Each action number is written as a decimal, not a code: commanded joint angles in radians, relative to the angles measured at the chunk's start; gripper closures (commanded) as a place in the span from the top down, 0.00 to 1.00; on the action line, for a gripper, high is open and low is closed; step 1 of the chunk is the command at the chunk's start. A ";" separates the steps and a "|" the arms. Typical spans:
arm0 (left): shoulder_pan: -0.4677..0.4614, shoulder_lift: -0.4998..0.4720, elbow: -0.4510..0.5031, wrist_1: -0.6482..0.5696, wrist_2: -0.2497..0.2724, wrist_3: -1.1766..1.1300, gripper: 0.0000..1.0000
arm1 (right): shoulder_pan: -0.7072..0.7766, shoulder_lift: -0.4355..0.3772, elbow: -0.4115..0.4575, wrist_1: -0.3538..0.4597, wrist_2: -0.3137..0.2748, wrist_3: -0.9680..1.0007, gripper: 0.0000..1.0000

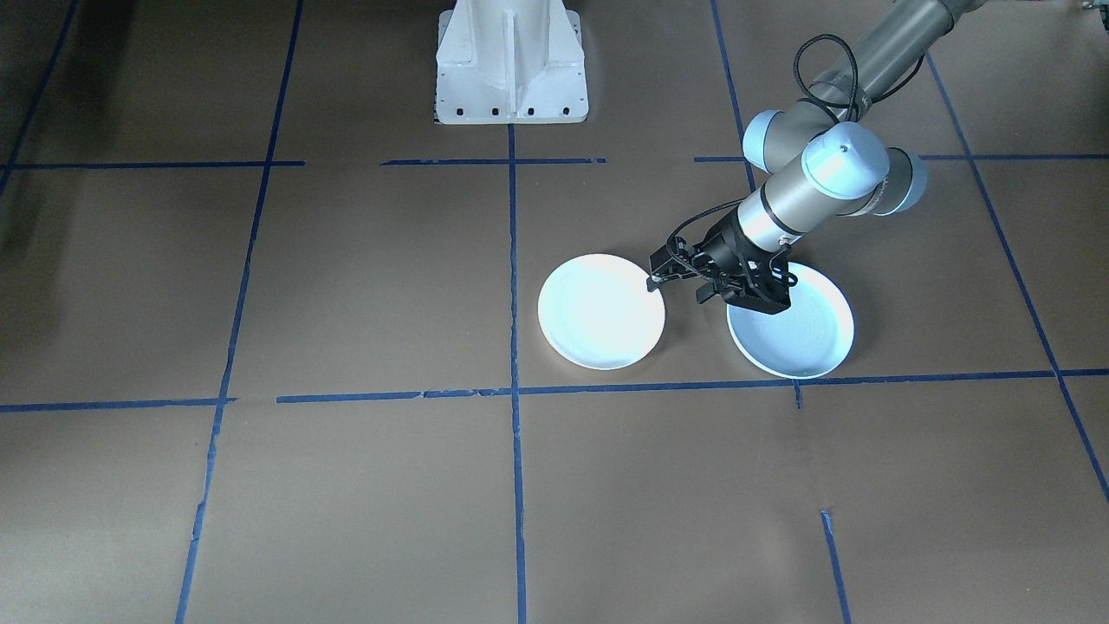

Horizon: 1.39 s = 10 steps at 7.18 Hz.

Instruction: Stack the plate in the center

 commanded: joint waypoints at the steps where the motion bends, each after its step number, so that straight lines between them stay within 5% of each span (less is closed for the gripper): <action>1: 0.005 -0.030 0.036 0.001 0.002 -0.003 0.78 | 0.000 0.000 0.000 0.000 0.000 0.000 1.00; 5: 0.011 -0.059 0.076 -0.001 0.002 -0.001 0.57 | 0.000 0.000 0.000 0.000 0.000 0.000 1.00; 7: 0.011 -0.061 0.079 -0.001 0.002 -0.001 0.32 | 0.000 -0.001 0.000 0.000 0.000 0.000 1.00; 10: 0.013 -0.061 0.083 -0.001 0.004 -0.001 0.14 | 0.000 -0.001 0.000 0.000 0.000 0.000 1.00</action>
